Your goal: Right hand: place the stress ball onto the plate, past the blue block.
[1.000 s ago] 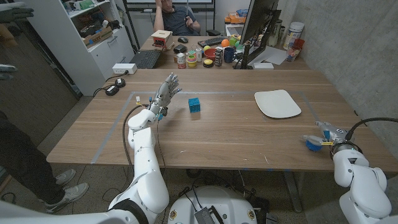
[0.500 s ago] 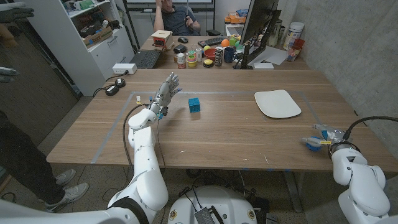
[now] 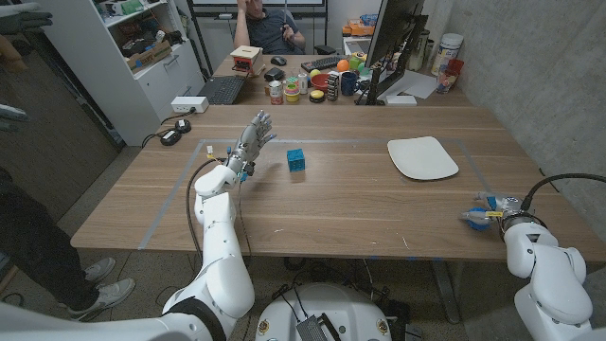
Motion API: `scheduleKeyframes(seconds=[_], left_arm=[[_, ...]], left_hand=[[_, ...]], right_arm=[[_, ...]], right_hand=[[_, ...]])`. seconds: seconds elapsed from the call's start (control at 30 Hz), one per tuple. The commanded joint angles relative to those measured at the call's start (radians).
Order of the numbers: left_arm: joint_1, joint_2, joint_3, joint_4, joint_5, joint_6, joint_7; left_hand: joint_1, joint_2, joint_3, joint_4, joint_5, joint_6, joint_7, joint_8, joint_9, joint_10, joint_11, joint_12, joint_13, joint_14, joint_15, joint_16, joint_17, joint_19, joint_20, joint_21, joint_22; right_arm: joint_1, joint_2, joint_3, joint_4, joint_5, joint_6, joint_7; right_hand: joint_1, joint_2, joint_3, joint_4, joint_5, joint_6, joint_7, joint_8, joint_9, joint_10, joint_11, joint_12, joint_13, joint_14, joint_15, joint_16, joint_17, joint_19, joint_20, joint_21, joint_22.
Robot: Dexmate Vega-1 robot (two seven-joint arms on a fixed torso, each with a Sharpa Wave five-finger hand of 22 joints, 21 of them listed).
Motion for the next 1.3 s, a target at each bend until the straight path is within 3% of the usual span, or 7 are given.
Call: scheduleKeyframes(seconds=[0.03, 0.17, 0.37, 0.5, 0.6, 0.83, 1.3], left_arm=[[-0.012, 0.010, -0.006, 0.022, -0.002, -0.009, 0.000], [-0.019, 0.014, -0.009, 0.031, -0.004, -0.011, 0.001], [-0.026, 0.018, -0.012, 0.043, -0.005, -0.014, 0.003], [-0.030, 0.021, -0.015, 0.053, -0.006, -0.017, 0.006], [-0.033, 0.024, -0.016, 0.061, -0.005, -0.021, 0.008], [-0.038, 0.028, -0.018, 0.074, -0.004, -0.028, 0.010], [-0.043, 0.030, -0.020, 0.085, -0.002, -0.031, 0.010]], left_hand=[[0.011, 0.002, -0.004, 0.002, 0.004, -0.005, -0.005, 0.008, 0.006, -0.005, -0.007, 0.006, 0.005, -0.011, -0.002, 0.006, 0.003, 0.004, 0.011, -0.001, 0.003], [0.011, 0.001, -0.005, 0.002, 0.004, -0.006, -0.006, 0.007, 0.006, -0.005, -0.007, 0.006, 0.005, -0.011, -0.001, 0.006, 0.003, 0.004, 0.011, -0.001, 0.003], [0.010, 0.000, -0.006, 0.002, 0.004, -0.005, -0.006, 0.008, 0.006, -0.005, -0.007, 0.006, 0.005, -0.011, -0.002, 0.006, 0.003, 0.004, 0.012, -0.001, 0.004], [0.009, -0.001, -0.007, 0.002, 0.003, -0.005, -0.005, 0.008, 0.006, -0.005, -0.009, 0.007, 0.005, -0.010, -0.001, 0.007, 0.004, 0.005, 0.012, -0.001, 0.004], [0.009, -0.001, -0.008, 0.002, 0.003, -0.005, -0.006, 0.008, 0.006, -0.005, -0.008, 0.007, 0.005, -0.011, -0.001, 0.006, 0.004, 0.004, 0.011, -0.002, 0.004], [0.008, -0.003, -0.010, 0.002, 0.004, -0.006, -0.005, 0.007, 0.006, -0.006, -0.008, 0.006, 0.005, -0.013, -0.001, 0.006, 0.004, 0.003, 0.011, -0.003, 0.004], [0.008, -0.010, -0.014, 0.000, 0.004, -0.005, -0.003, 0.008, 0.006, -0.007, -0.008, 0.006, 0.005, -0.015, -0.002, 0.005, 0.003, 0.002, 0.011, -0.004, 0.003]], right_arm=[[0.024, -0.007, -0.001, 0.007, 0.016, -0.002, 0.052], [0.037, -0.009, -0.003, 0.015, 0.018, -0.007, 0.069], [0.055, -0.009, -0.002, 0.024, 0.034, -0.011, 0.089], [0.061, -0.008, 0.001, 0.029, 0.048, -0.012, 0.083], [0.059, -0.005, 0.003, 0.034, 0.059, -0.008, 0.054], [0.050, 0.006, 0.015, 0.028, 0.094, 0.003, -0.010], [0.039, 0.015, 0.026, -0.016, 0.126, 0.027, -0.042]], right_hand=[[0.057, 0.022, 0.018, -0.002, 0.007, 0.011, 0.000, 0.000, 0.004, 0.018, -0.011, 0.004, 0.004, 0.078, -0.131, 0.013, 0.008, 0.040, -0.064, 0.021, 0.012], [0.102, 0.040, 0.026, 0.001, 0.005, 0.017, 0.004, -0.006, 0.006, 0.041, -0.019, 0.006, 0.005, 0.177, -0.172, 0.029, 0.017, 0.080, -0.105, 0.051, 0.025], [0.210, 0.093, 0.049, 0.001, 0.001, 0.063, 0.017, -0.001, 0.014, 0.108, -0.030, 0.016, 0.011, 0.396, -0.181, 0.053, 0.035, 0.107, -0.117, 0.146, 0.085], [0.287, 0.116, 0.058, 0.003, -0.002, 0.174, 0.022, 0.040, 0.033, 0.214, -0.027, 0.045, 0.022, 0.552, -0.180, 0.090, 0.079, 0.104, -0.122, 0.236, 0.153], [0.369, 0.112, 0.061, 0.000, -0.004, 0.342, 0.055, 0.128, 0.072, 0.365, -0.015, 0.101, 0.060, 0.625, -0.176, 0.144, 0.147, 0.074, -0.122, 0.288, 0.209], [0.469, 0.096, 0.031, 0.006, -0.010, 0.493, 0.114, 0.321, 0.218, 0.490, 0.003, 0.184, 0.138, 0.656, -0.171, 0.163, 0.217, 0.050, -0.127, 0.298, 0.172], [0.473, 0.094, 0.007, 0.025, -0.011, 0.443, 0.121, 0.373, 0.299, 0.466, 0.014, 0.190, 0.163, 0.630, -0.168, 0.138, 0.224, 0.033, -0.123, 0.288, 0.136]])
